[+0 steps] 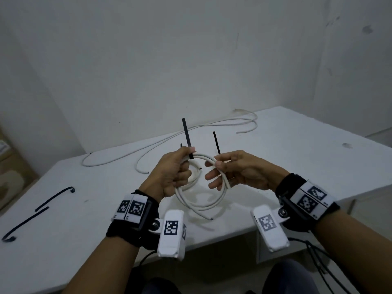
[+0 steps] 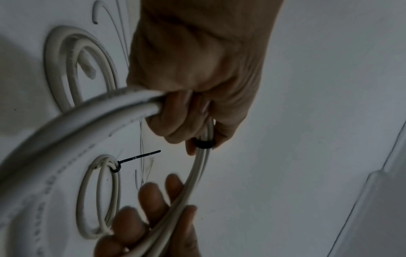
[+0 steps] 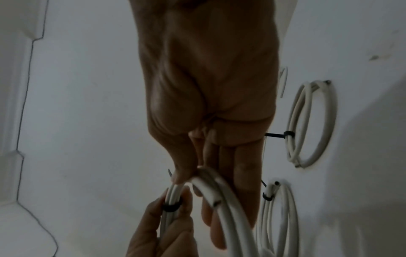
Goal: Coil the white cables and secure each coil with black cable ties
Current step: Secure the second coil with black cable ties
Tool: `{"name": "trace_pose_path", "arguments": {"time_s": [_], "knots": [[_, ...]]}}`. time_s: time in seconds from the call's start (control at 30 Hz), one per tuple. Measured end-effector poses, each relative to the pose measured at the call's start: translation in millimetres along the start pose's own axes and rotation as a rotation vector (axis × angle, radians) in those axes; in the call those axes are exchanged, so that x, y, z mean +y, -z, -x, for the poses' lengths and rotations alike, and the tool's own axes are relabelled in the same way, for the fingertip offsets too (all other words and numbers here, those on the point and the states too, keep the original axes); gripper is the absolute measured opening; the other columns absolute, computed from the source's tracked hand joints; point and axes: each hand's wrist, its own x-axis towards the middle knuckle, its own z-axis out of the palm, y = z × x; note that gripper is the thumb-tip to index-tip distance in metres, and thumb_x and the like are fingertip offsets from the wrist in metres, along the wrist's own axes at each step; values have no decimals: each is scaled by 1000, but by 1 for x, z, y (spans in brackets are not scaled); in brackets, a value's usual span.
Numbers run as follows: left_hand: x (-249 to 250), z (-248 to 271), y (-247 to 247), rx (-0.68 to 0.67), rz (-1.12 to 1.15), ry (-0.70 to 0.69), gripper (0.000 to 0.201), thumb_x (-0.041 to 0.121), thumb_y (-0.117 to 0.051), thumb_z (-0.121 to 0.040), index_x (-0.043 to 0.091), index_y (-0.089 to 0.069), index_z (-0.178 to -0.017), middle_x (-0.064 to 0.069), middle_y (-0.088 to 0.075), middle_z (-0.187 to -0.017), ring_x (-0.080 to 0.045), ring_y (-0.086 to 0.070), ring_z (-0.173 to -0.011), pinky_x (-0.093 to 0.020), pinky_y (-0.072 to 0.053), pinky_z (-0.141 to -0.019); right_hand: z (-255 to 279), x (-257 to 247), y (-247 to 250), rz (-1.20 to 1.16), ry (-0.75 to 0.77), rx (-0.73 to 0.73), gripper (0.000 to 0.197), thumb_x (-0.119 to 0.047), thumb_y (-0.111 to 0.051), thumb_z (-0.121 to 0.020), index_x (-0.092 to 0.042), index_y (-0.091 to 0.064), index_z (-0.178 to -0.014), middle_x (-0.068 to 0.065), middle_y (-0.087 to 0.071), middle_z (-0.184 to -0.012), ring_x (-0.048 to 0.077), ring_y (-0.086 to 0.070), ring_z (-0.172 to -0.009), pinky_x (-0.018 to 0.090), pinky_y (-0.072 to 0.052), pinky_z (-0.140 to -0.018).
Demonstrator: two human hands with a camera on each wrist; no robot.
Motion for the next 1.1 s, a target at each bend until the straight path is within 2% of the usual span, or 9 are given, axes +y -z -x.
{"name": "trace_pose_path", "arguments": {"time_s": [0.2, 0.3, 0.4, 0.47, 0.57, 0.7, 0.87, 0.97, 1.1], "knots": [[1, -5, 8, 79, 81, 23, 31, 32, -64, -87, 20, -44, -66, 6, -23, -46, -6, -19, -31, -12, -13, -30, -8, 9, -11, -21, 61, 83, 16, -21, -52, -95, -7, -56, -89, 9, -66, -70, 23, -70, -63, 29, -56, -56], [4, -1, 8, 73, 137, 38, 30, 39, -61, -88, 15, -53, -72, 1, -41, -48, -10, -39, -35, -15, -30, -31, -10, 12, -11, -60, 104, 133, 16, -21, -51, -95, -8, -57, -90, 6, -63, -65, 21, -68, -59, 28, -54, -52], [4, 7, 11, 32, 237, 1, 41, 42, -53, -91, 3, -63, -92, -14, -64, -69, -25, -64, -60, -30, -58, -60, -12, 12, -9, -123, 122, 161, 17, -22, -49, -96, -8, -56, -91, 5, -62, -66, 21, -68, -60, 29, -54, -54], [-1, 13, 15, -26, 308, -8, 43, 37, -49, -90, 0, -61, -107, -23, -67, -92, -33, -68, -81, -43, -56, -81, -13, 10, -7, -186, 136, 221, 17, -22, -48, -97, -9, -55, -88, 4, -61, -64, 20, -67, -60, 30, -54, -56], [-17, 23, 19, -134, 234, -33, 43, 20, -57, -79, -2, -58, -116, -24, -64, -108, -34, -66, -94, -51, -48, -95, -14, 6, 0, -262, 175, 305, 17, -19, -46, -98, -10, -55, -87, 2, -61, -62, 21, -67, -61, 34, -56, -63], [-29, 30, 19, -203, 1, -136, 48, 0, -70, -77, 1, -57, -123, -21, -67, -107, -31, -67, -97, -40, -55, -87, -16, 6, 1, -319, 185, 350, 15, -20, -49, -96, -9, -56, -88, 3, -61, -62, 22, -69, -63, 37, -56, -67], [-34, 30, 10, -96, 50, -234, 42, 7, -69, -68, 3, -60, -109, -18, -70, -96, -26, -70, -83, -35, -58, -79, -18, 7, -11, -382, 173, 364, 15, -18, -49, -96, -8, -55, -87, 4, -62, -62, 20, -68, -59, 33, -59, -59], [-38, 28, 3, -15, 31, -273, 42, 13, -70, -71, -1, -61, -109, -18, -70, -90, -26, -69, -77, -34, -59, -75, -17, 8, -16, -369, 180, 360, 14, -19, -50, -96, -7, -55, -89, 5, -61, -63, 21, -69, -60, 30, -57, -55], [-41, 26, -1, 79, 39, -298, 24, 9, -67, -82, -2, -63, -103, -12, -71, -74, -22, -67, -64, -29, -58, -60, -14, 7, -21, -296, 227, 335, 15, -21, -52, -95, -7, -54, -91, 6, -62, -65, 24, -69, -64, 34, -57, -60]]}}
